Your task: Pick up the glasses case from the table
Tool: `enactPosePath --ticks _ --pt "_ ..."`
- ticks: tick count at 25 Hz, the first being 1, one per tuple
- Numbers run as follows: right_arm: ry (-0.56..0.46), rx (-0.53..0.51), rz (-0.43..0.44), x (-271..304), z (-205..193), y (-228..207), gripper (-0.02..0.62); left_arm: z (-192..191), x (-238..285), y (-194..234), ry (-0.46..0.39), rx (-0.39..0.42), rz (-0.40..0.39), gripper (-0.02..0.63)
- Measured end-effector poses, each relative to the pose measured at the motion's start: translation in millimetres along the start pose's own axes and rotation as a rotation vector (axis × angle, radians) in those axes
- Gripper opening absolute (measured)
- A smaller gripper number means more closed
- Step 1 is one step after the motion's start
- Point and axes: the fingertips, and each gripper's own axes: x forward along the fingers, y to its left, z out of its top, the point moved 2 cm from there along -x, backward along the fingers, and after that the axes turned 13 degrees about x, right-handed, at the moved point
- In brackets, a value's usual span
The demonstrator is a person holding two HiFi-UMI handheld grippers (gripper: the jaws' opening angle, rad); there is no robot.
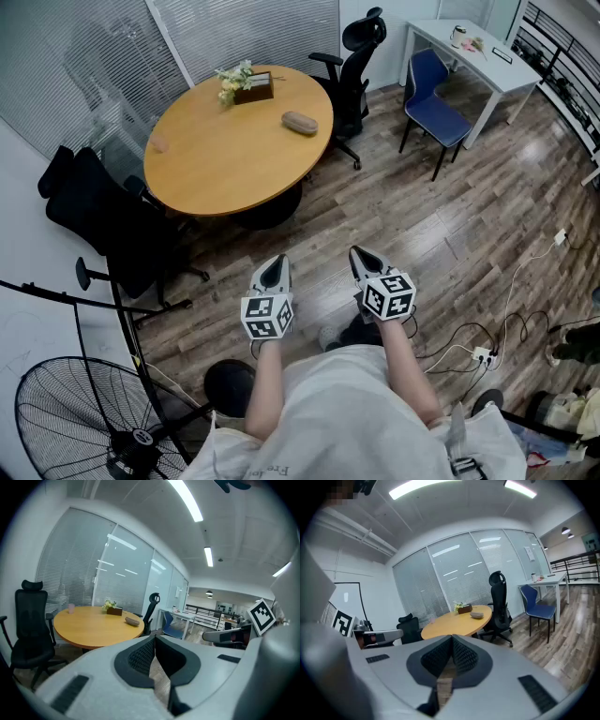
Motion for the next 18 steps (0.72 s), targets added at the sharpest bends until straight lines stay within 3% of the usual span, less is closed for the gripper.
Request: enactPosePath --ticks 10,14,18 --pt "0.016 -0.011 0.010 7 6 4 0.007 10 4 4 -0.029 -0.018 -0.002 0.010" --pt "0.027 -0.011 0.032 7 7 2 0.153 9 3 4 -0.041 -0.023 0.010 0.015" --pt "0.020 0.007 0.042 10 9 -3 0.170 10 10 6 -0.051 -0.037 0.004 0.092"
